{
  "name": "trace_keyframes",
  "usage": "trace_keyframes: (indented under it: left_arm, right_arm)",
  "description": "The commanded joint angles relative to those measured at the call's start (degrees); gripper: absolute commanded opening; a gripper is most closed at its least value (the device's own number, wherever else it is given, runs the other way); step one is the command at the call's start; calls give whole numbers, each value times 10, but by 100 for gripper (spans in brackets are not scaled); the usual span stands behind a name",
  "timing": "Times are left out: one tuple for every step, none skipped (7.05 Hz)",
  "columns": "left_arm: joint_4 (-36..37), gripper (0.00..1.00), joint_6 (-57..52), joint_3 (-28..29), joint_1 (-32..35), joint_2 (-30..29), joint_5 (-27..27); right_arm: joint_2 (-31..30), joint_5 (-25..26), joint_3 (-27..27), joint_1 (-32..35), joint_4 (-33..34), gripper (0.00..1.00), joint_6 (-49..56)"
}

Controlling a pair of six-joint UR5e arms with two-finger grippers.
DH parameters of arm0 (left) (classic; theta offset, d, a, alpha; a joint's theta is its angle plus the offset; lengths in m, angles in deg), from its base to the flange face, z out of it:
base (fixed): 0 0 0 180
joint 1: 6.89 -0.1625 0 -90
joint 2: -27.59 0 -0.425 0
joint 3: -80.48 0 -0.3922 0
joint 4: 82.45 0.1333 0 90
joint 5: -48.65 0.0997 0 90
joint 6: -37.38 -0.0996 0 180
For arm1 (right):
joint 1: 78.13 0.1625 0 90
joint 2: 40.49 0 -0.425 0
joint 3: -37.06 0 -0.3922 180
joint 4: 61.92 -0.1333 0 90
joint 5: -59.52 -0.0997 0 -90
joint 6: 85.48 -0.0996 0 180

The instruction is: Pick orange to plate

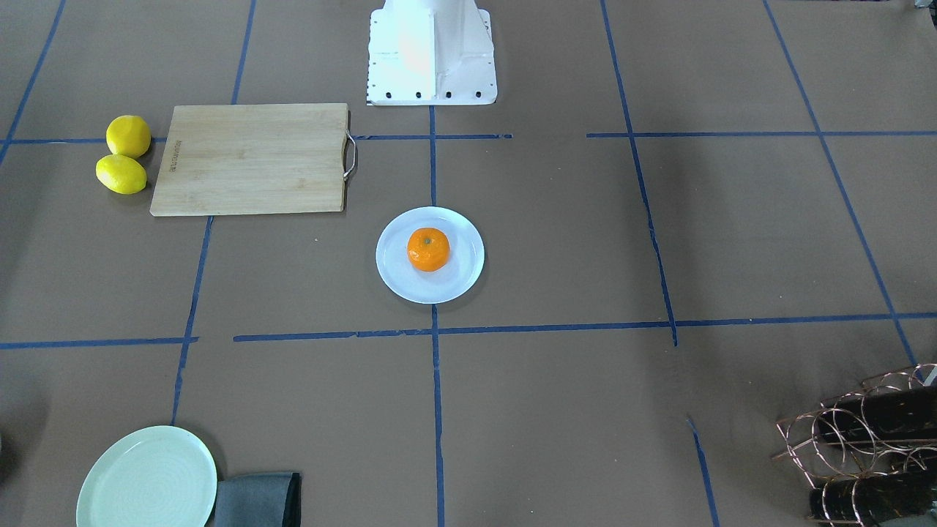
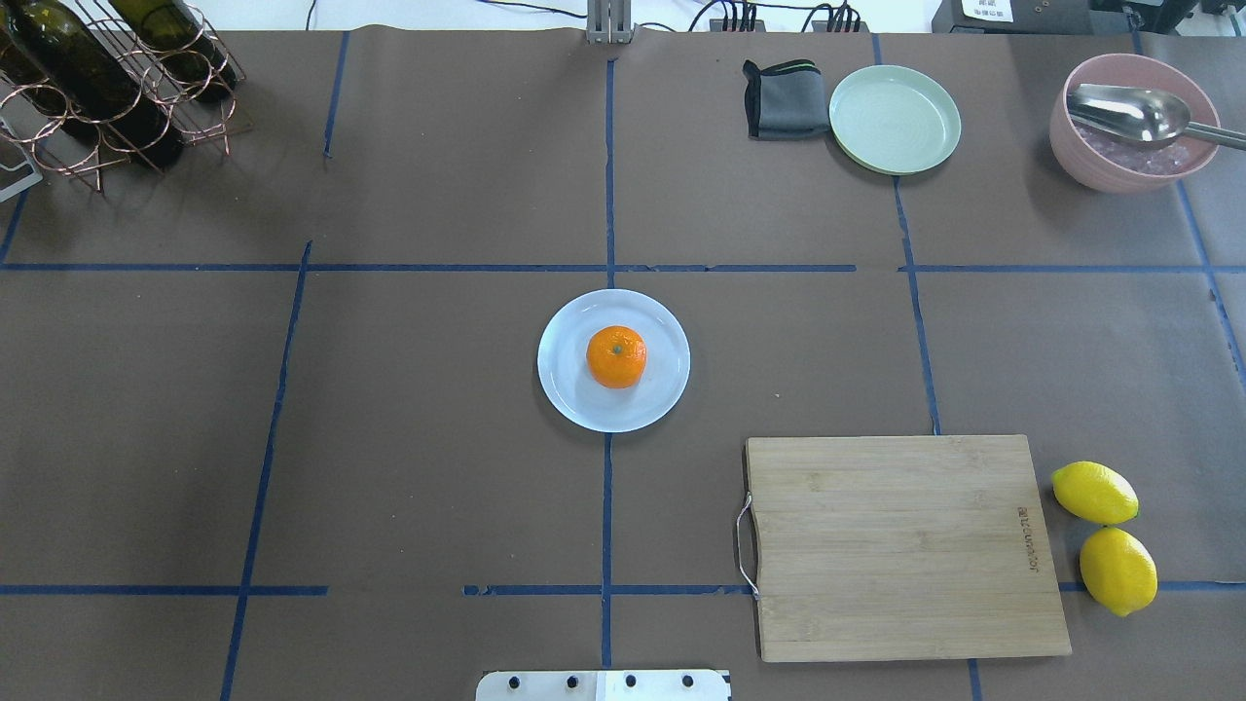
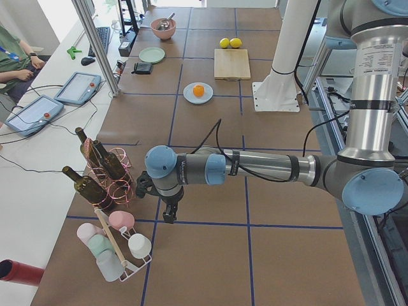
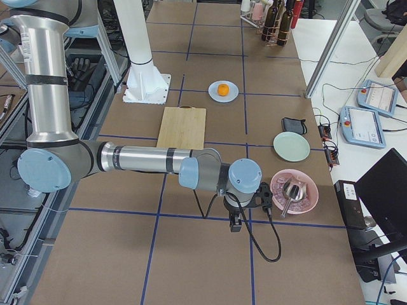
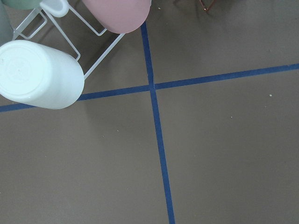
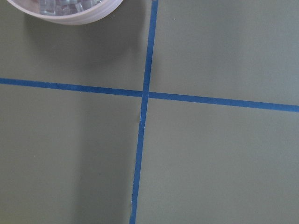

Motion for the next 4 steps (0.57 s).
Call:
trace_keyframes:
  left_arm:
    - [0,100,1,0,0,0,0]
    - [0,100,2,2,0,0,0]
    - [0,100,2,3,0,0,0]
    - [0,100,2,3,0,0,0]
  right_arm:
    - [-14,28,-2,0,-91,100,-103]
    - [-14,26,-1,0,-91,100,-106]
    - [-14,21,-1,0,-90,100,-106]
    - [-14,20,0,0,-87,100,-106]
